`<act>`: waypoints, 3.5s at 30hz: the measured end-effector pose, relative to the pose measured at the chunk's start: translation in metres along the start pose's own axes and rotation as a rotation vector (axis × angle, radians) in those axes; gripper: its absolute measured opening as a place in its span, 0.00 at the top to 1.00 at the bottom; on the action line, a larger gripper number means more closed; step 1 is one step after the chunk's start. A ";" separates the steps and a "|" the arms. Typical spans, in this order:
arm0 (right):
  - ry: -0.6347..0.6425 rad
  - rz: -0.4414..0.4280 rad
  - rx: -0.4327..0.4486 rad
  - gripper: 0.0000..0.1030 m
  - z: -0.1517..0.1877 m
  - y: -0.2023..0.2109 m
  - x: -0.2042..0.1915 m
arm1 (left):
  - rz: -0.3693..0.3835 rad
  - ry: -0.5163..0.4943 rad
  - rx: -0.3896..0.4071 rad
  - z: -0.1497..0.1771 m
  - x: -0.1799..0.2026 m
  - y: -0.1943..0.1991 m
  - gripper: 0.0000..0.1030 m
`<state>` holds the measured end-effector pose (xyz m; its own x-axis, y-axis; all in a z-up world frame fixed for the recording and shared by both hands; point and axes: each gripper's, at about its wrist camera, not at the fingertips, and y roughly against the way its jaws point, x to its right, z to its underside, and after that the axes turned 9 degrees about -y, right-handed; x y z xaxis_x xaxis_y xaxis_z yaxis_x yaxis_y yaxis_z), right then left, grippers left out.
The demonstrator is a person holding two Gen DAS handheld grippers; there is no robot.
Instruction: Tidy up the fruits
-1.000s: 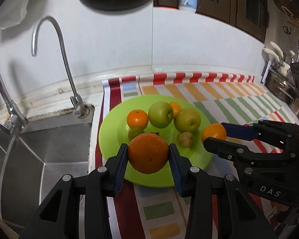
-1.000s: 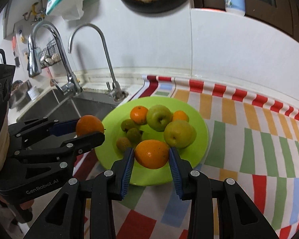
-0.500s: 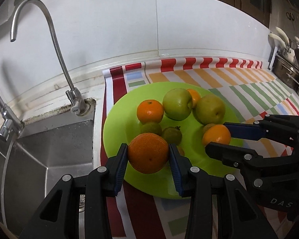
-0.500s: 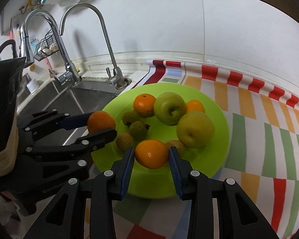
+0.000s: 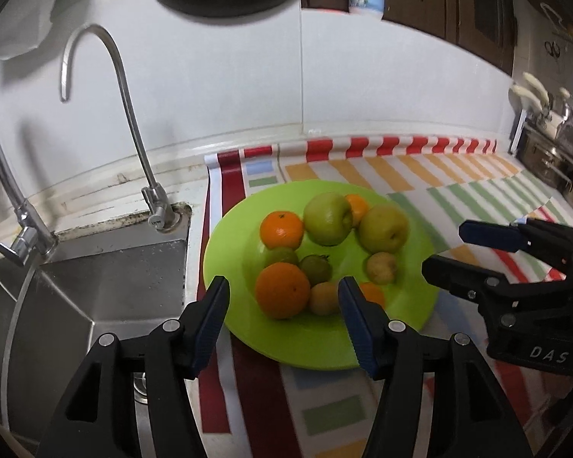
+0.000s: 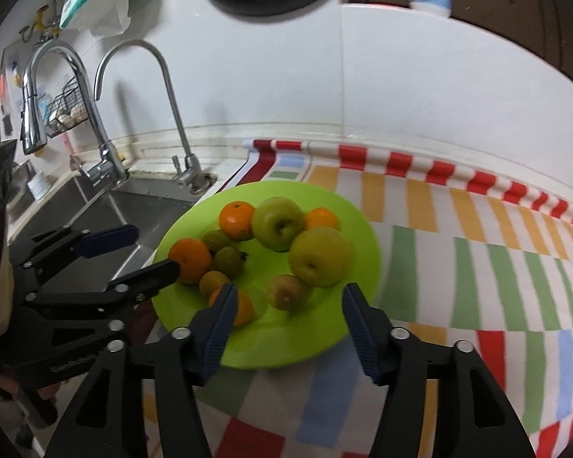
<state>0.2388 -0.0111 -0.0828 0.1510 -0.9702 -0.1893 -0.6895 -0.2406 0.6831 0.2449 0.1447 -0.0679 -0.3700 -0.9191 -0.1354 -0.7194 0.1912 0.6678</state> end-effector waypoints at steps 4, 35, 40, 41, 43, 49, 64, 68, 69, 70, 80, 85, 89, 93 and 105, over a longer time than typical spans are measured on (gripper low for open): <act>-0.014 0.014 0.027 0.39 0.005 0.021 0.007 | -0.017 0.015 0.030 -0.002 0.010 0.019 0.38; -0.053 0.076 0.207 0.18 0.081 0.191 0.057 | -0.147 0.061 0.193 0.039 0.121 0.164 0.04; -0.053 0.082 0.230 0.16 0.093 0.212 0.063 | -0.150 0.069 0.206 0.044 0.133 0.182 0.00; -0.052 0.082 0.234 0.16 0.096 0.217 0.064 | -0.149 0.070 0.209 0.045 0.135 0.185 0.00; -0.053 0.084 0.242 0.16 0.099 0.224 0.066 | -0.151 0.071 0.217 0.046 0.140 0.192 0.00; -0.049 0.086 0.267 0.13 0.108 0.246 0.069 | -0.138 0.068 0.225 0.049 0.152 0.208 0.00; -0.047 0.096 0.295 0.11 0.127 0.277 0.074 | -0.154 0.058 0.243 0.058 0.168 0.233 0.00; -0.048 0.097 0.303 0.11 0.131 0.282 0.074 | -0.151 0.050 0.250 0.060 0.171 0.238 0.00; -0.047 0.097 0.304 0.11 0.131 0.283 0.074 | -0.151 0.049 0.252 0.060 0.171 0.239 0.00; -0.047 0.097 0.305 0.11 0.132 0.284 0.074 | -0.152 0.049 0.253 0.061 0.172 0.240 0.00; -0.044 0.099 0.317 0.11 0.136 0.291 0.073 | -0.152 0.044 0.264 0.063 0.176 0.248 0.00; -0.044 0.095 0.316 0.11 0.137 0.292 0.073 | -0.156 0.042 0.267 0.064 0.177 0.249 0.00; -0.041 0.098 0.321 0.11 0.137 0.293 0.072 | -0.157 0.039 0.271 0.064 0.178 0.251 0.00; -0.042 0.098 0.321 0.11 0.138 0.293 0.073 | -0.160 0.038 0.273 0.063 0.178 0.252 0.00; -0.053 0.102 0.319 0.11 0.134 0.295 0.077 | -0.167 0.035 0.281 0.058 0.176 0.253 0.00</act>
<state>-0.0480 -0.1532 0.0091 0.0390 -0.9841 -0.1733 -0.8872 -0.1139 0.4472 -0.0362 0.0515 0.0347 -0.2161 -0.9562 -0.1975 -0.9043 0.1198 0.4096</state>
